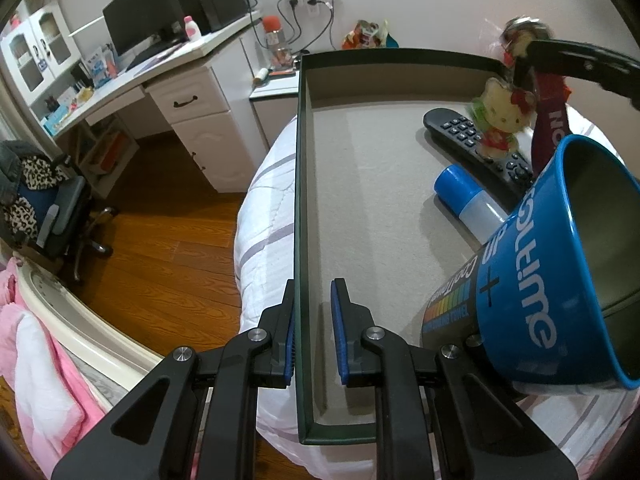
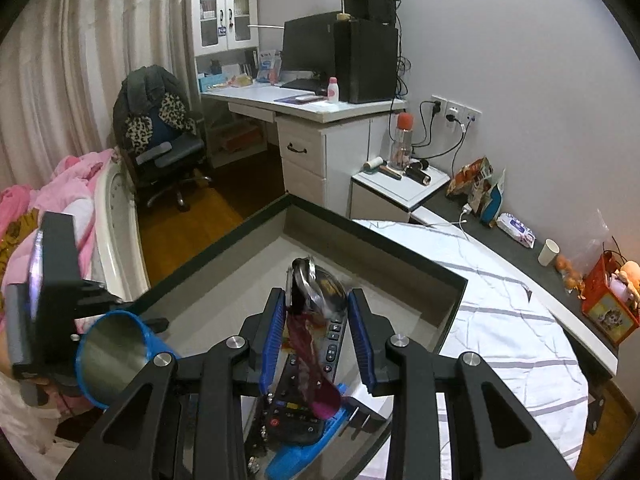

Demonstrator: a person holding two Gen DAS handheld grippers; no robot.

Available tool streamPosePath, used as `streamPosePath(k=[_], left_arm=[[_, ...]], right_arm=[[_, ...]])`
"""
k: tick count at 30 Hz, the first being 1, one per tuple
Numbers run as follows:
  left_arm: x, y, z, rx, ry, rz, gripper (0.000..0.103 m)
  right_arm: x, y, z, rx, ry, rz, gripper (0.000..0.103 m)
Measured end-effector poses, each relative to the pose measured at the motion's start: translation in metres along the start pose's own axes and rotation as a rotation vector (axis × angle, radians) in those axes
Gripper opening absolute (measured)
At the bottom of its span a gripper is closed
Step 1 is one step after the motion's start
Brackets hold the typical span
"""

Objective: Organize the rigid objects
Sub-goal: 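Carry the keys into the tray with the right tool and release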

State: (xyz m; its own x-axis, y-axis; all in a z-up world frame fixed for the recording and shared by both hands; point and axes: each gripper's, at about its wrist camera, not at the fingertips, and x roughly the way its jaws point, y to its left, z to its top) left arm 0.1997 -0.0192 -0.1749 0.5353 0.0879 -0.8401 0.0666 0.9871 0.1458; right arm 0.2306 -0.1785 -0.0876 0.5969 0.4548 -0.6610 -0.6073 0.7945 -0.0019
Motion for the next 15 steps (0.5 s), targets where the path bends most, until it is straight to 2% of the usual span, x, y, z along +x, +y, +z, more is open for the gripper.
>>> streamPosePath(k=[1,3,15], left_arm=[[-0.0001,-0.0002,-0.0003,0.000,0.000,0.000,0.014],[-0.0001,0.0003,-0.0005,-0.001,-0.001,0.001,0.013],[-0.0004,0.0011,-0.0026,0.000,-0.001,0.001,0.013]], right_arm=[[0.0011,-0.0015,-0.0002,0.003,-0.001,-0.002,0.032],[0.0035,-0.0038,0.0006,0.009,-0.003,-0.007,0.022],[0.0109,-0.0081,-0.0075,0.036,0.025,-0.016,0.022]])
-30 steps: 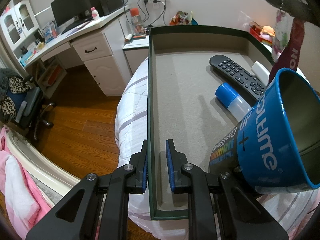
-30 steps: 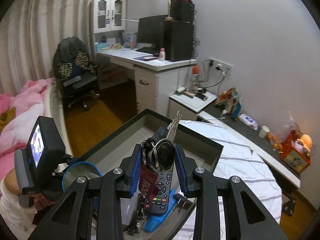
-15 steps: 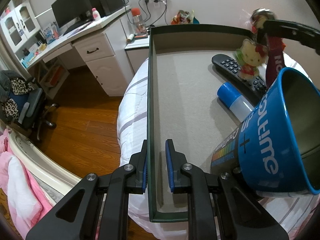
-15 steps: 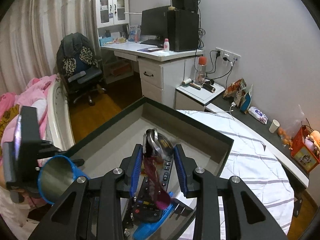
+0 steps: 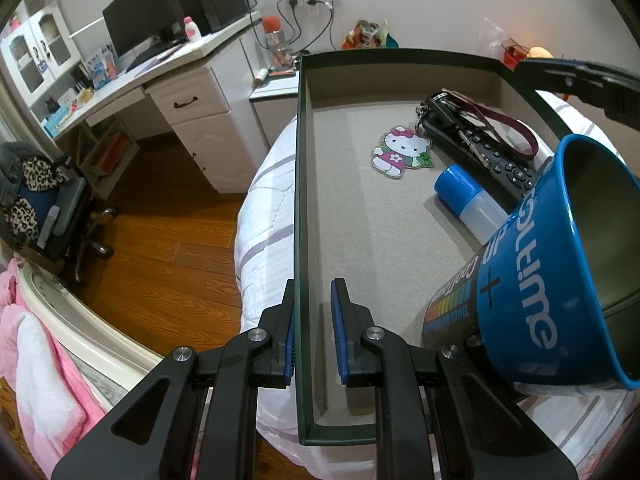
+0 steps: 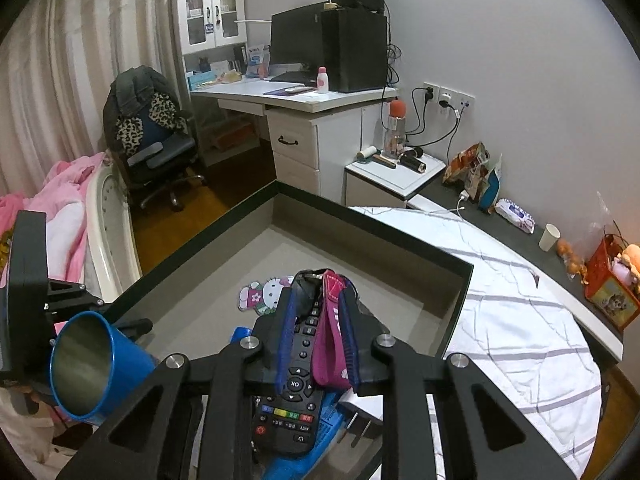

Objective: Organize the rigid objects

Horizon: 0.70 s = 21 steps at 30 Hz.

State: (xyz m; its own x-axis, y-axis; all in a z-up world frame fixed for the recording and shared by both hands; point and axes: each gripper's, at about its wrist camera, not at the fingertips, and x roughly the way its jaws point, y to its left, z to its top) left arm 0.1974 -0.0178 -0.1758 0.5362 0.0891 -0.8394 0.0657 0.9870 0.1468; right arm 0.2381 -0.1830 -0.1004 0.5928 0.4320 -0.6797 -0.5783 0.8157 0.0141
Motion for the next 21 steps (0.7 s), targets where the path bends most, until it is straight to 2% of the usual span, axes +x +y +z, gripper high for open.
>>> streamPosePath(k=[10,11,12,13,14,15,19,21], left_arm=[[-0.001,0.000,0.000,-0.002,0.000,-0.004,0.014],[-0.001,0.002,0.000,-0.003,0.000,-0.004,0.014],[-0.001,0.001,0.000,-0.003,0.000,-0.005,0.014],[-0.001,0.001,0.000,-0.003,0.000,-0.006,0.014],[-0.002,0.002,-0.002,-0.005,-0.001,-0.008,0.014],[-0.003,0.003,-0.002,-0.006,-0.003,-0.010,0.014],[-0.009,0.005,-0.004,-0.008,-0.014,-0.014,0.014],[-0.013,0.006,-0.005,-0.008,-0.022,-0.014,0.014]], right_arm=[[-0.008,0.000,-0.016,0.019,0.022,-0.026,0.023],[-0.010,0.001,-0.018,0.022,0.022,-0.032,0.027],[-0.013,0.001,-0.019,0.025,0.018,-0.039,0.042],[-0.017,0.001,-0.021,0.029,0.008,-0.052,0.052],[-0.021,0.001,-0.023,0.031,-0.004,-0.064,0.072],[-0.025,0.002,-0.025,0.032,-0.015,-0.073,0.083],[-0.047,0.000,-0.031,0.067,-0.065,-0.116,0.083],[-0.061,-0.002,-0.034,0.102,-0.104,-0.149,0.091]])
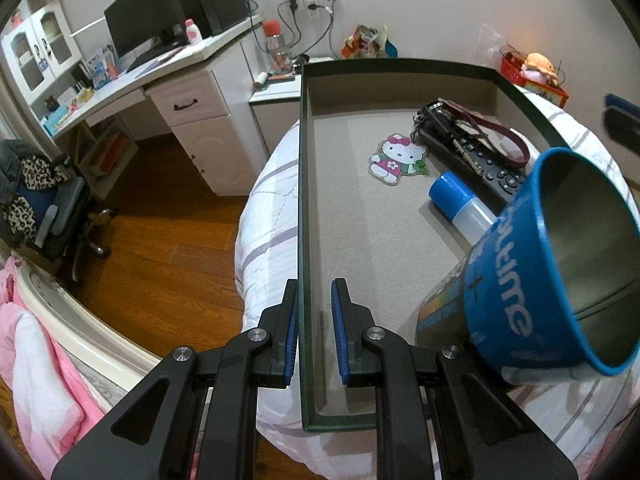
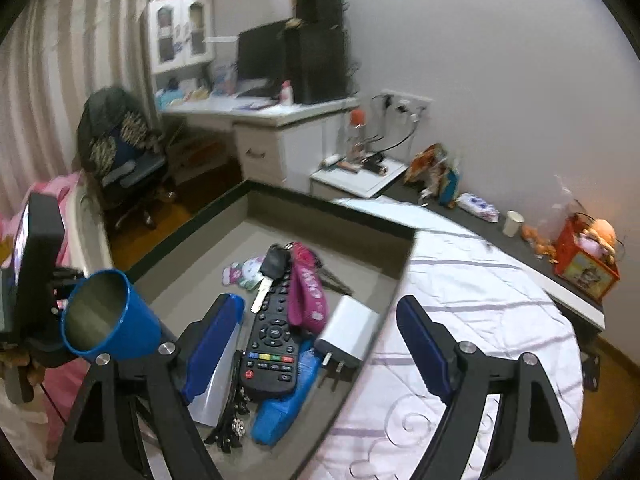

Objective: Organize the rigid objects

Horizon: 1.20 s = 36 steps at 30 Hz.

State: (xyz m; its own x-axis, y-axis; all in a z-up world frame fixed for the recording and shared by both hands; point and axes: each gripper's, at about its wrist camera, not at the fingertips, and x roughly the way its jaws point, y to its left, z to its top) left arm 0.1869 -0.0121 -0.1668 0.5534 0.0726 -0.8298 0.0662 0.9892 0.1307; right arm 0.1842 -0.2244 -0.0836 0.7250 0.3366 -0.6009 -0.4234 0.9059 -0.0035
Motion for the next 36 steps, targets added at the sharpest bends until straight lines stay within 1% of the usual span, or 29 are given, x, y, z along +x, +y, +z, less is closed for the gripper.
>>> streamPosePath(k=[1,2,4,8,17,18,19,20,21,22,23,24,26,27,29,32,36], left_arm=[[-0.002,0.000,0.000,0.001,-0.004,0.001,0.014],[-0.004,0.000,0.000,0.002,-0.005,0.002,0.014],[-0.008,0.000,-0.001,0.002,-0.011,0.004,0.015],[-0.017,0.001,-0.002,0.006,-0.023,0.006,0.015],[-0.049,-0.001,-0.015,0.017,-0.065,0.004,0.018],[-0.052,0.000,-0.016,0.014,-0.068,-0.002,0.021],[-0.055,0.001,-0.018,0.010,-0.072,-0.008,0.031],[-0.061,0.002,-0.020,0.007,-0.083,-0.012,0.043],[-0.065,0.002,-0.021,0.005,-0.093,-0.013,0.048],[-0.071,0.002,-0.023,0.004,-0.108,-0.015,0.056],[-0.075,0.002,-0.024,0.003,-0.116,-0.017,0.059],[-0.081,0.002,-0.025,0.003,-0.127,-0.024,0.064],[-0.089,0.001,-0.027,0.006,-0.146,-0.030,0.077],[-0.094,0.000,-0.028,0.010,-0.158,-0.031,0.081],[-0.103,-0.002,-0.032,0.020,-0.182,-0.025,0.094],[-0.119,-0.004,-0.037,0.022,-0.218,-0.026,0.097],[-0.139,-0.006,-0.041,0.014,-0.266,-0.092,0.101]], right_arm=[[-0.005,-0.001,0.000,0.007,-0.013,-0.017,0.094],[-0.012,-0.002,-0.001,0.011,-0.031,-0.035,0.103],[-0.020,-0.002,-0.001,0.019,-0.052,-0.055,0.103],[-0.034,-0.002,-0.008,0.054,-0.076,-0.067,0.103],[-0.051,0.002,-0.031,0.141,-0.072,-0.071,0.103],[-0.052,0.002,-0.034,0.151,-0.070,-0.070,0.103],[-0.055,0.003,-0.037,0.162,-0.067,-0.067,0.103],[-0.057,0.004,-0.040,0.171,-0.067,-0.066,0.103],[-0.059,0.005,-0.042,0.181,-0.070,-0.066,0.103],[-0.062,0.005,-0.045,0.189,-0.073,-0.066,0.103],[-0.066,0.006,-0.048,0.201,-0.075,-0.066,0.103],[-0.069,0.007,-0.050,0.211,-0.078,-0.066,0.103],[-0.078,0.010,-0.053,0.231,-0.096,-0.066,0.103],[-0.082,0.011,-0.054,0.238,-0.104,-0.066,0.103],[-0.092,0.014,-0.056,0.250,-0.122,-0.063,0.103],[-0.106,0.016,-0.059,0.275,-0.145,-0.071,0.103],[-0.123,0.017,-0.065,0.323,-0.184,-0.082,0.103]])
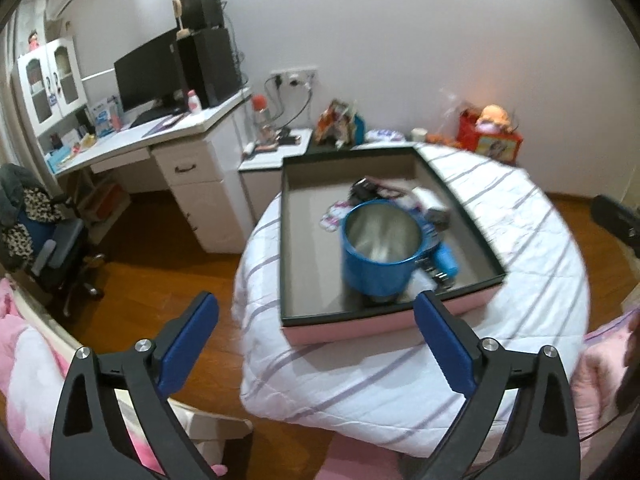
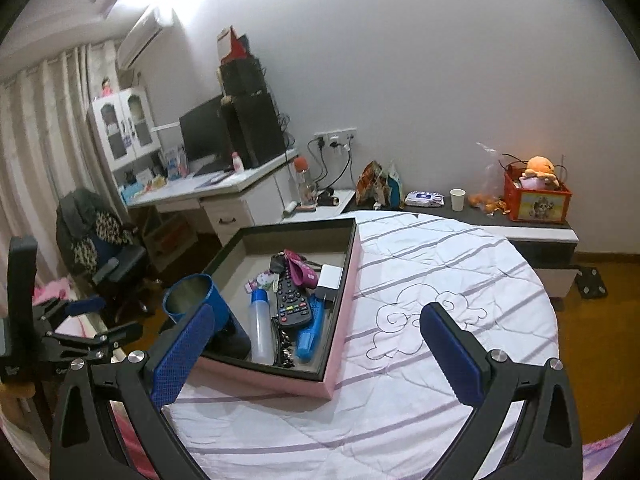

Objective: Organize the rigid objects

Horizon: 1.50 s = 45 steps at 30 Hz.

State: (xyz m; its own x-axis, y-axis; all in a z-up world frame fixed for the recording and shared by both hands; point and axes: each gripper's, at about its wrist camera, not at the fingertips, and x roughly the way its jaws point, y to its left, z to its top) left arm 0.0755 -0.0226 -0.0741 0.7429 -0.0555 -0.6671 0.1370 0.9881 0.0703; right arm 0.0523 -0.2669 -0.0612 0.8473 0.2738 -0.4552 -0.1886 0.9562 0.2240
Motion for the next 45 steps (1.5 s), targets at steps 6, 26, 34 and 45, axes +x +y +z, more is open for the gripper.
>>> streamPosePath(k=[6,26,34,45], left_arm=[[-0.027,-0.017,-0.002,0.014,-0.069,-0.015,0.102],[-0.100,-0.036,0.011,-0.028,-0.292,-0.038,0.102],[-0.108,-0.043,0.018,-0.013,-0.324,-0.051,0.102],[-0.109,-0.047,0.029,-0.005,-0.356,-0.035,0.103]], right_arm=[[-0.015,0.010,-0.004,0.018,-0.024,-0.039,0.103],[-0.057,0.043,-0.002,-0.058,-0.089,-0.119,0.103],[-0.063,0.047,0.005,-0.076,-0.113,-0.125,0.103],[-0.073,0.046,0.017,-0.089,-0.157,-0.154,0.103]])
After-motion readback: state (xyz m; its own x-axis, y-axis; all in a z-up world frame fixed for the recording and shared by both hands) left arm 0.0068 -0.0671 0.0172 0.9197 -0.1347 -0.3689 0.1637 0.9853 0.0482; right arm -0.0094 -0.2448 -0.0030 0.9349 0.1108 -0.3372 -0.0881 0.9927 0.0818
